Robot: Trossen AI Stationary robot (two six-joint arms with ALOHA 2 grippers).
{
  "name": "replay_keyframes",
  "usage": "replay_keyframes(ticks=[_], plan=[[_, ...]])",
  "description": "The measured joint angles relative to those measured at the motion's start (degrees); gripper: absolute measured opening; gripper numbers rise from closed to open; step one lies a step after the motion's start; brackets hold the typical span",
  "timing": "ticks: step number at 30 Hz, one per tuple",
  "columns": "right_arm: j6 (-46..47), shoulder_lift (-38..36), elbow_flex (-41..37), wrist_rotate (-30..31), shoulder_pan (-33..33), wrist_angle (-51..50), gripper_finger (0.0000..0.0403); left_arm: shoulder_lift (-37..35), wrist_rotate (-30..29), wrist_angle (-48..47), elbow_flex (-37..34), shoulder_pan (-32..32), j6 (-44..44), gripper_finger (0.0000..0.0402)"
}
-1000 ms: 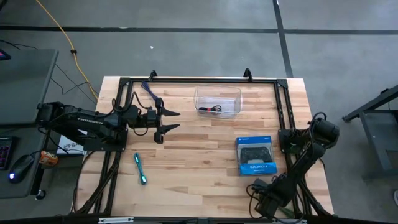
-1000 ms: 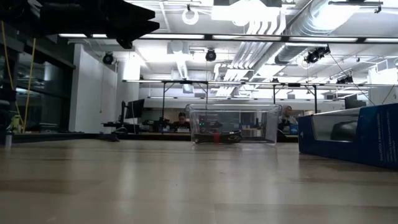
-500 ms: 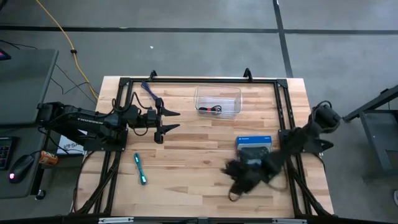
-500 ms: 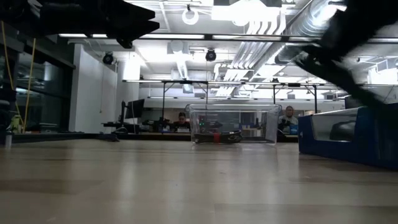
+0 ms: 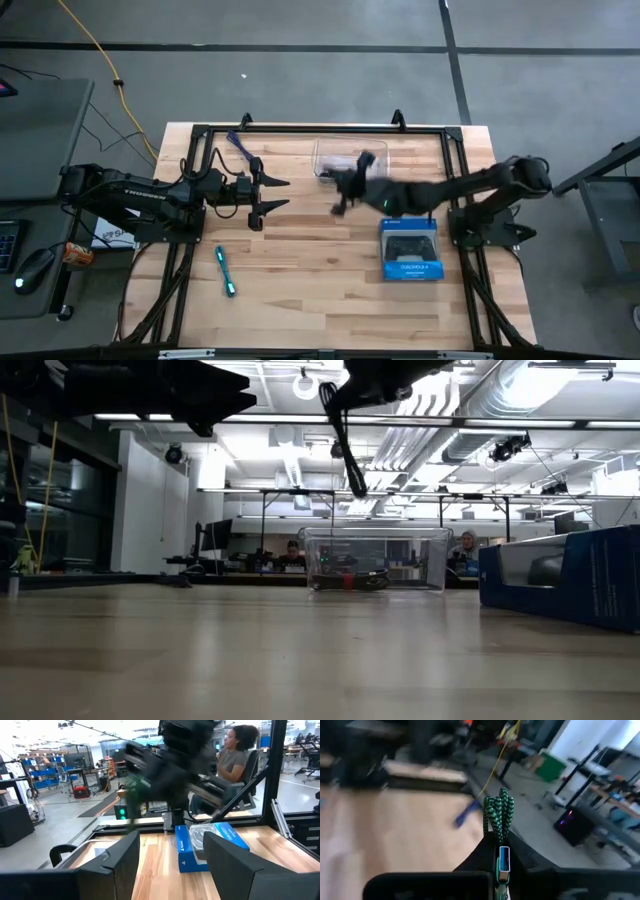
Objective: Pick and place USB-C Cables
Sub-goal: Put the green charger cable into the bin
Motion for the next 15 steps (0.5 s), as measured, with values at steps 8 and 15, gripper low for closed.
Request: replay_keyframes(ticks=[8, 15], plan=[[3.2, -2.7, 0.1, -8.9, -14.2, -5.5, 0.0001, 0.0, -0.3, 0.2, 0.0, 0.0, 0.0, 0.0199], [8.6, 3.8, 0.1, -14.1, -20.3, -13.2, 0.0000, 0.0, -0.4, 0.2, 0.0, 0.0, 0.0, 0.0199]])
